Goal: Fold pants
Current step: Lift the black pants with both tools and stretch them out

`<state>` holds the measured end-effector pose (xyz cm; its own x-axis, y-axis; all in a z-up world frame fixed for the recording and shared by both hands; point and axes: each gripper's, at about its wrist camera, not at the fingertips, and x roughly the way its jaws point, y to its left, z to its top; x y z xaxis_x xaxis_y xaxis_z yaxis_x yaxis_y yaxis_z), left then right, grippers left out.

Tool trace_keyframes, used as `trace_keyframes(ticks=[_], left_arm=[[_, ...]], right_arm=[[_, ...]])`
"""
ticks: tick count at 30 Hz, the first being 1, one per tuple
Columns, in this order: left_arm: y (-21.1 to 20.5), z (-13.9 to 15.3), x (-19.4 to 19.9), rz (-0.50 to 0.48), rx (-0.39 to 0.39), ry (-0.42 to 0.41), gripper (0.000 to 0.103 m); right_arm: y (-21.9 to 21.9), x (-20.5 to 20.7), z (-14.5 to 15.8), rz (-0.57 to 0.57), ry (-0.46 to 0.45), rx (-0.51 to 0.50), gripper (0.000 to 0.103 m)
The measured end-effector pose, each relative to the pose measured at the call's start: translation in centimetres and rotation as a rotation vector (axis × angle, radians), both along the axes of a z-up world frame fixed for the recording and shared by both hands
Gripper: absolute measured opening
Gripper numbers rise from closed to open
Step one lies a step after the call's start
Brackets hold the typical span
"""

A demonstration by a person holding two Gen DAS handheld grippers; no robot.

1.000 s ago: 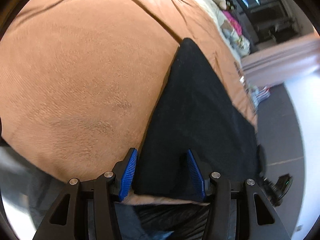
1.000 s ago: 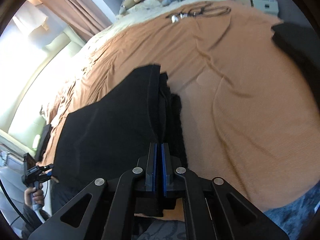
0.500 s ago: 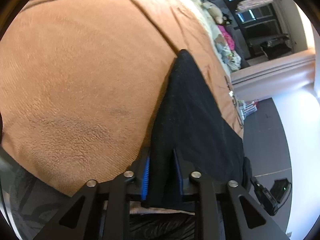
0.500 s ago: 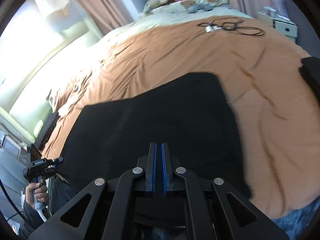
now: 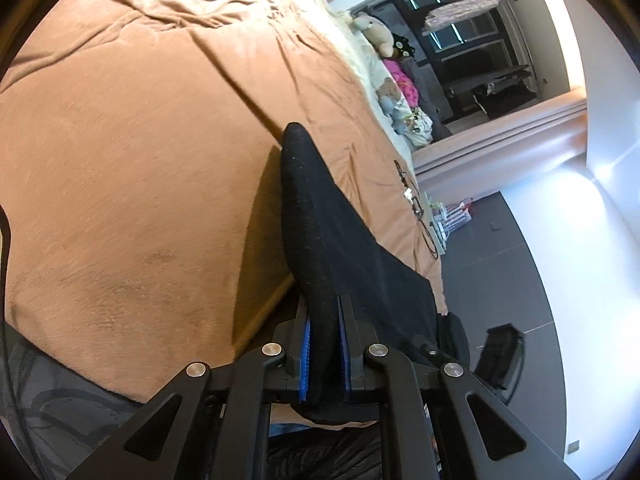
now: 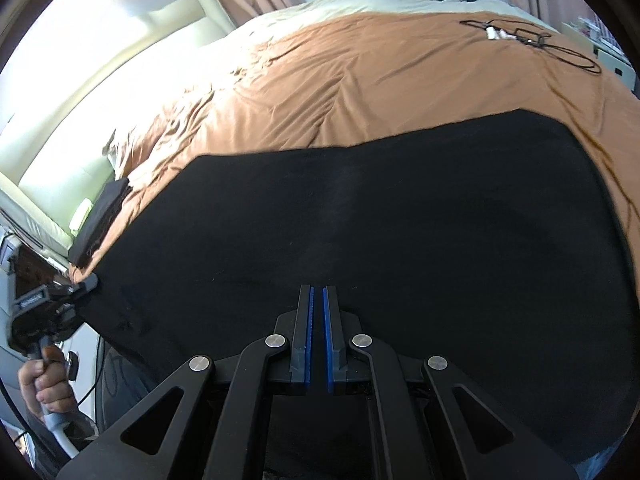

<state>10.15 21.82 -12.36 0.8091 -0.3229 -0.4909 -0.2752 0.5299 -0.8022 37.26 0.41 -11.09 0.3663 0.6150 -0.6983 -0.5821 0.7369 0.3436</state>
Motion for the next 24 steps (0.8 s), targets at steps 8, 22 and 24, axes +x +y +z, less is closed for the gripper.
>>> trace_keyframes(ticks=[8, 22, 24], left_arm=[[0.0, -0.1, 0.5, 0.003, -0.005, 0.000, 0.012], [0.3, -1.0, 0.1, 0.037, -0.026, 0.039, 0.012], [0.4, -1.2, 0.0, 0.040, -0.030, 0.052, 0.012]], right_arm=[[3.6, -1.7, -2.6, 0.068, 0.014, -0.085, 0.002], [5.0, -0.1, -2.0, 0.087, 0.081, -0.127, 0.001], [5.5, 0.9, -1.8, 0.072, 0.073, -0.130, 0.001]])
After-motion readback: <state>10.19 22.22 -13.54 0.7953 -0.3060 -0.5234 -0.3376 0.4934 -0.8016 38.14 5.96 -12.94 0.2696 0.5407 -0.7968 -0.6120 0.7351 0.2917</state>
